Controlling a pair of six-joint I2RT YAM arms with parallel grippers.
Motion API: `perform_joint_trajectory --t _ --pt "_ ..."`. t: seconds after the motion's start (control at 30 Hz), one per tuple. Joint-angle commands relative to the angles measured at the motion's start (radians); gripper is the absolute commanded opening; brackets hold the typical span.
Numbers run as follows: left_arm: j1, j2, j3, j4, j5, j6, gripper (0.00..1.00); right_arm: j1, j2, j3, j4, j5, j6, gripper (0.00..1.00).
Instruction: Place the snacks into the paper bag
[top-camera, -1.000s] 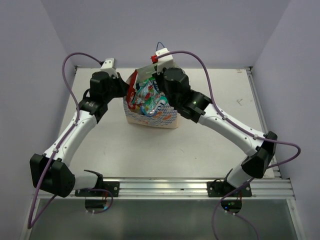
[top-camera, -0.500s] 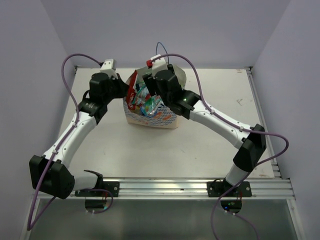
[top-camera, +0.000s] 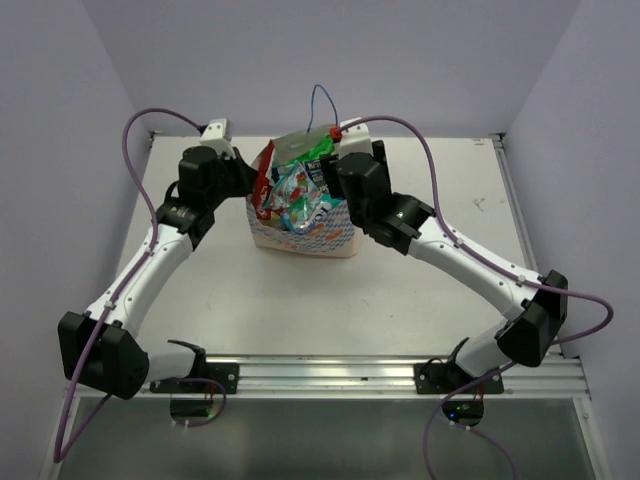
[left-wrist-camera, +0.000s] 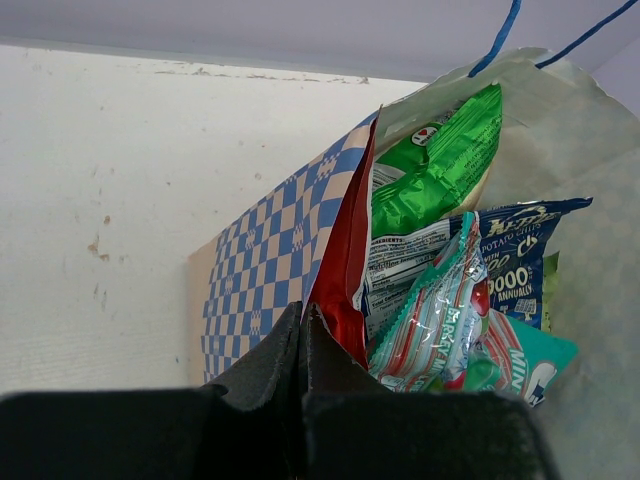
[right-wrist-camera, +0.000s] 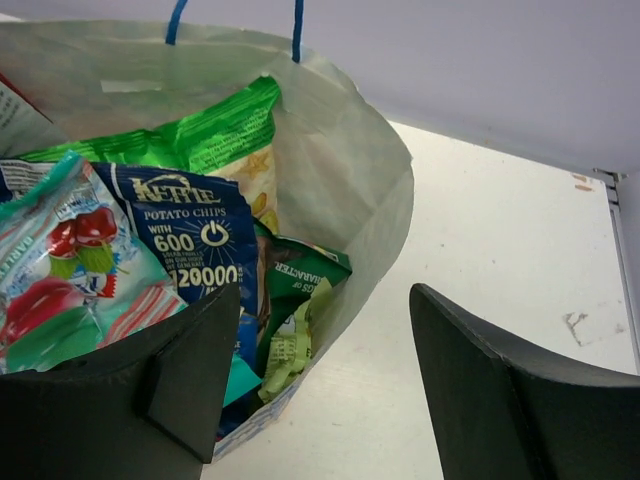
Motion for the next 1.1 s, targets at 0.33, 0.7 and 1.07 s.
perform_joint_trajectory --t 0.33,0.7,1.07 --pt "0.000 -0.049 0.003 0.037 0.004 -0.008 0.00 -0.046 0.068 -0.034 -0.003 -0.020 0.118 0.56" --pt "0.000 -0.065 -0.018 0.036 -0.024 -0.025 0.00 -0.063 0.080 -0.014 -0.068 -0.053 0.149 0.00" --pt "-0.003 -0.175 -0.095 0.028 -0.108 -0.117 0.00 -0.037 -0.039 0.046 -0.210 -0.023 0.155 0.00"
